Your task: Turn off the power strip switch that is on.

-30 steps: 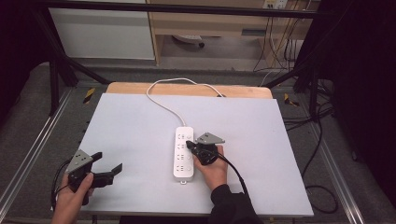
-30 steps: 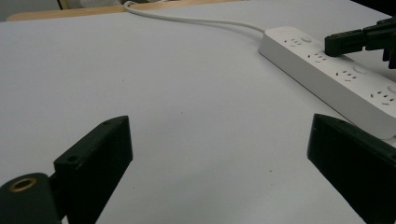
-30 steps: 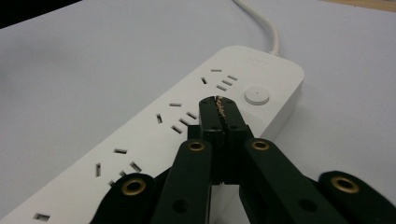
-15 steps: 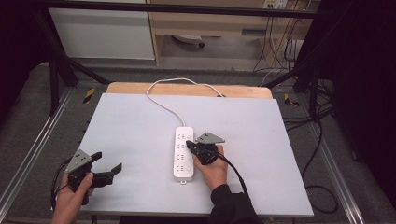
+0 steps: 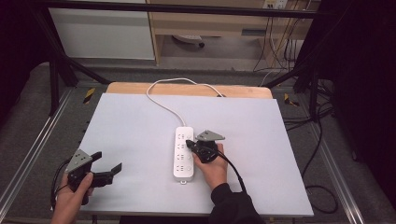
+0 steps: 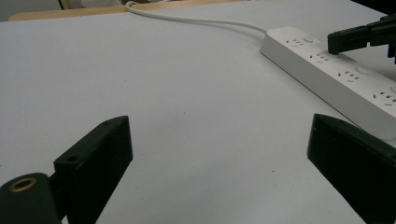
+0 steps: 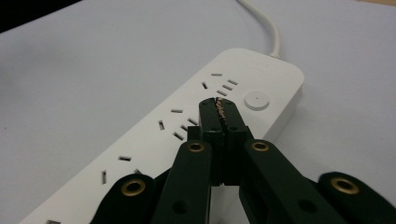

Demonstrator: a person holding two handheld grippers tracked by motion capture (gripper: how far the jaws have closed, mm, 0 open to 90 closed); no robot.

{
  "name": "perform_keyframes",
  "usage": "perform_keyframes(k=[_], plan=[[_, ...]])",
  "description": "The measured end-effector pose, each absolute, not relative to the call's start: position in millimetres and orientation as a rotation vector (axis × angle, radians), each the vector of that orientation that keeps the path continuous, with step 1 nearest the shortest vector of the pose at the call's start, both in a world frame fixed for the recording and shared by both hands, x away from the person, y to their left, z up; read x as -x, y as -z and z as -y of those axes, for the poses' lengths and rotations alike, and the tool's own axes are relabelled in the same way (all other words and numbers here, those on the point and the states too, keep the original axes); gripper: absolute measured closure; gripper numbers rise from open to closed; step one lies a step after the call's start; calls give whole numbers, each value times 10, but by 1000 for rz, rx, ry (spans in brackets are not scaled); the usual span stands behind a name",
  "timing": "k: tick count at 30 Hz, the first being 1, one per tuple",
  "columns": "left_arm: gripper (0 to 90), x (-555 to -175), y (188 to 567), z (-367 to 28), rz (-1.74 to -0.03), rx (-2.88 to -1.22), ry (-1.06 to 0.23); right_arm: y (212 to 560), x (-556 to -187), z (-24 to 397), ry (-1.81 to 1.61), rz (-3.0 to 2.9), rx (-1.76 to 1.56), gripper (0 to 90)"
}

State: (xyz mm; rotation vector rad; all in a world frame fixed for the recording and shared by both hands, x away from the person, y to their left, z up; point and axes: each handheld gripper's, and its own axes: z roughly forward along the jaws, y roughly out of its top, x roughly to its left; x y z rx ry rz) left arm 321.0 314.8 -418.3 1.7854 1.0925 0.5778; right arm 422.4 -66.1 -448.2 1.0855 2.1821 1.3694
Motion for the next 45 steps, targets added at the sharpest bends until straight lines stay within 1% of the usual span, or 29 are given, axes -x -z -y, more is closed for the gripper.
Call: perform_keyframes(k=[14, 15, 19, 24, 30, 32, 38, 45], plan=[[68, -3211, 4181, -3154, -1093, -1783, -578, 4346, -4232, 741, -1374, -2173, -1117, 900], [68, -3212, 4182, -3154, -1093, -1784, -578, 4330, -4233, 747, -1374, -2169, -1117, 870], [68, -3211, 4182, -3152, -1092, -1784, -578, 4270, -4238, 781, -1374, -2170, -1123, 840], [68, -3211, 4181, -3156, -1091, -1788, -579, 4184, -4256, 815, -1384, -2174, -1134, 714], [68, -3212, 4181, -3153, -1090, -1791, -580, 4074, -4282, 846, -1402, -2154, -1141, 483], [68, -3212, 4181, -3153, -1089, -1793, -580, 4042, -4289, 854, -1402, -2150, -1129, 418], [68, -3212, 4183, -3151, -1093, -1786, -578, 3966, -4305, 907, -1434, -2123, -1098, 292], [68, -3214, 4184, -3150, -1091, -1791, -578, 3881, -4318, 983, -1415, -2113, -1095, 211]])
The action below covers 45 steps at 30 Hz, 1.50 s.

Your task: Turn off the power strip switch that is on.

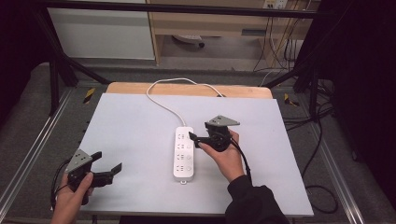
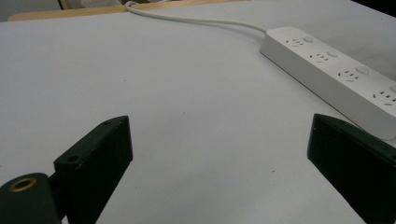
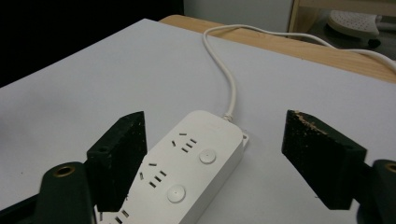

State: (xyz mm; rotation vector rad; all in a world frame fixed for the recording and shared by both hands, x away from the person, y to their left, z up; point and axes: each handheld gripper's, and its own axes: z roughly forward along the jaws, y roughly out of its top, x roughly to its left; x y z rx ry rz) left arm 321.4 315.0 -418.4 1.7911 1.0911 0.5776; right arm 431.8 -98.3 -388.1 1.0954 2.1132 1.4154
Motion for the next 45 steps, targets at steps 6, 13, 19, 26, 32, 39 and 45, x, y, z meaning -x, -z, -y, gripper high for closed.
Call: perform_keyframes(k=[6, 13, 19, 26, 32, 39, 45], plan=[[68, -3213, 4183, -3149, -1091, -1791, -578, 3802, -4321, 1063, -1410, -2121, -1116, 173], [68, -3212, 4184, -3150, -1092, -1791, -578, 3755, -4325, 1202, -1384, -2148, -1138, 125], [68, -3212, 4183, -3148, -1092, -1792, -578, 3715, -4309, 1342, -1396, -2140, -1148, 82], [68, -3211, 4183, -3146, -1092, -1794, -578, 3661, -4266, 1514, -1396, -2091, -1159, 45], [67, -3212, 4185, -3144, -1094, -1792, -576, 3616, -4236, 1691, -1405, -2043, -1179, 34], [60, -3214, 4186, -3142, -1099, -1790, -575, 3595, -4176, 1894, -1414, -2002, -1205, 30], [59, -3217, 4188, -3140, -1097, -1788, -575, 3594, -4122, 2078, -1414, -1963, -1227, 25]])
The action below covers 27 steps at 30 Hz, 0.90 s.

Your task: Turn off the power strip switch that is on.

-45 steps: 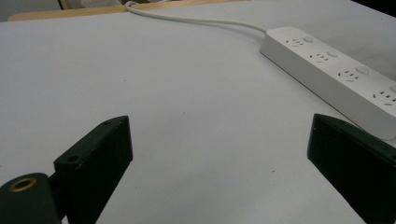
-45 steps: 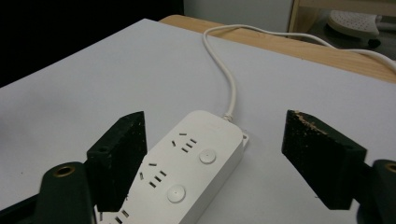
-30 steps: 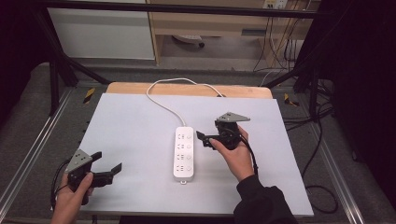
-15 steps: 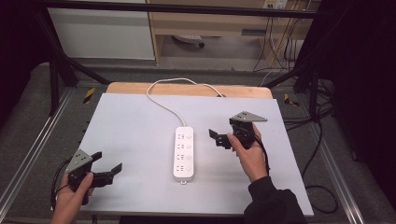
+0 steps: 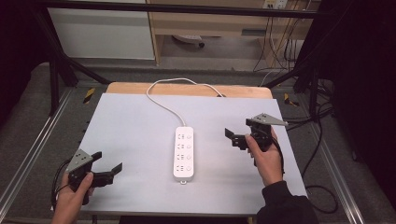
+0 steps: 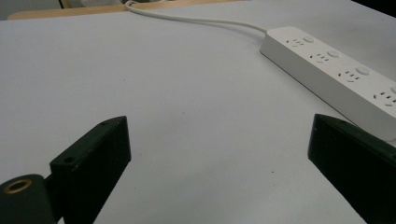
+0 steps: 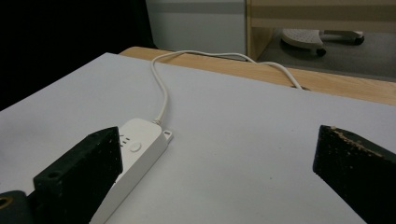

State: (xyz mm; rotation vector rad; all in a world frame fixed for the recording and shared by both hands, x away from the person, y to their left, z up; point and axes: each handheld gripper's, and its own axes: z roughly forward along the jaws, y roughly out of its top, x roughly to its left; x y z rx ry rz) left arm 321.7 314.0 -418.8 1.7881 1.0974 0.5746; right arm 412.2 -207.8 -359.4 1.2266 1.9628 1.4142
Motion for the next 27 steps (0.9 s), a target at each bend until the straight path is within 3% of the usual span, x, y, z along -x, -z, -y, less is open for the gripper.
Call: perform_keyframes(k=[27], plan=[[60, -3210, 4180, -3150, -1097, -1782, -574, 4005, -3687, 2817, -1318, -1797, -1335, 55]])
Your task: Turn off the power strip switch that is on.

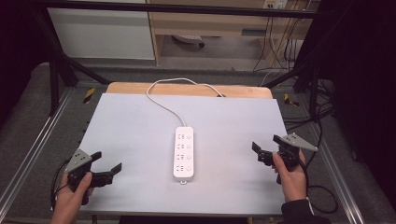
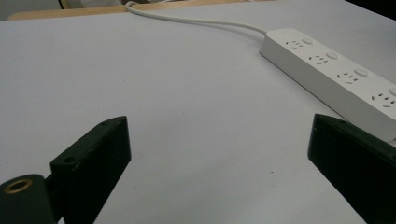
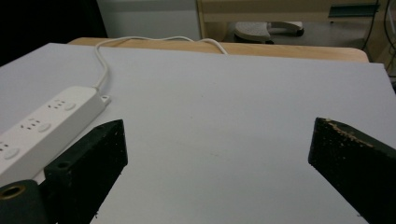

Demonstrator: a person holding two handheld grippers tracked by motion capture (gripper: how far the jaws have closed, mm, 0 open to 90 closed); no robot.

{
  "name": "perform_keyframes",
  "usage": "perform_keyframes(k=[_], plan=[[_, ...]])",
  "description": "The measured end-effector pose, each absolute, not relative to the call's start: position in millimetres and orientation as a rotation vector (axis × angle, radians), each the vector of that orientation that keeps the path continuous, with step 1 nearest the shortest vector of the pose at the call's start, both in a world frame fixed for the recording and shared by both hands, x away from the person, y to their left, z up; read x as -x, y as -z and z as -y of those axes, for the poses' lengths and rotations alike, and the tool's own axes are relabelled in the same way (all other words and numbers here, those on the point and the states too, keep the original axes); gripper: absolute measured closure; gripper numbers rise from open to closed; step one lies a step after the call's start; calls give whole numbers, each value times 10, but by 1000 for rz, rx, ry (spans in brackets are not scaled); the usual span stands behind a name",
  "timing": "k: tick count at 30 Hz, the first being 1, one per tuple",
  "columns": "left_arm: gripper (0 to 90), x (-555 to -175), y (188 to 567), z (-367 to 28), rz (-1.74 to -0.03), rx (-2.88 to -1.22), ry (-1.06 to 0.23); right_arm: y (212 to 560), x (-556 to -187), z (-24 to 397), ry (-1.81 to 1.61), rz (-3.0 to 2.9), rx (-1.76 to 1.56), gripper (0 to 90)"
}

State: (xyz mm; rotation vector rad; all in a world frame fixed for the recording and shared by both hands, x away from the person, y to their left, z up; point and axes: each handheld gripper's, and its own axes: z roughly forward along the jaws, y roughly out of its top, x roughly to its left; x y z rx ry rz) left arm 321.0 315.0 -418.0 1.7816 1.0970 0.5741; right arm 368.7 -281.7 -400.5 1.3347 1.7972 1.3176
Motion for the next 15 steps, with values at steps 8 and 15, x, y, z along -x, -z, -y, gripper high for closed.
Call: perform_keyframes(k=[8, 15], plan=[[60, -3207, 4175, -3151, -1093, -1782, -575, 4194, -3609, 2877, -1248, -1833, -1357, 53], [60, -3203, 4168, -3151, -1090, -1784, -577, 4408, -3653, 2897, -1126, -1883, -1453, 49]])
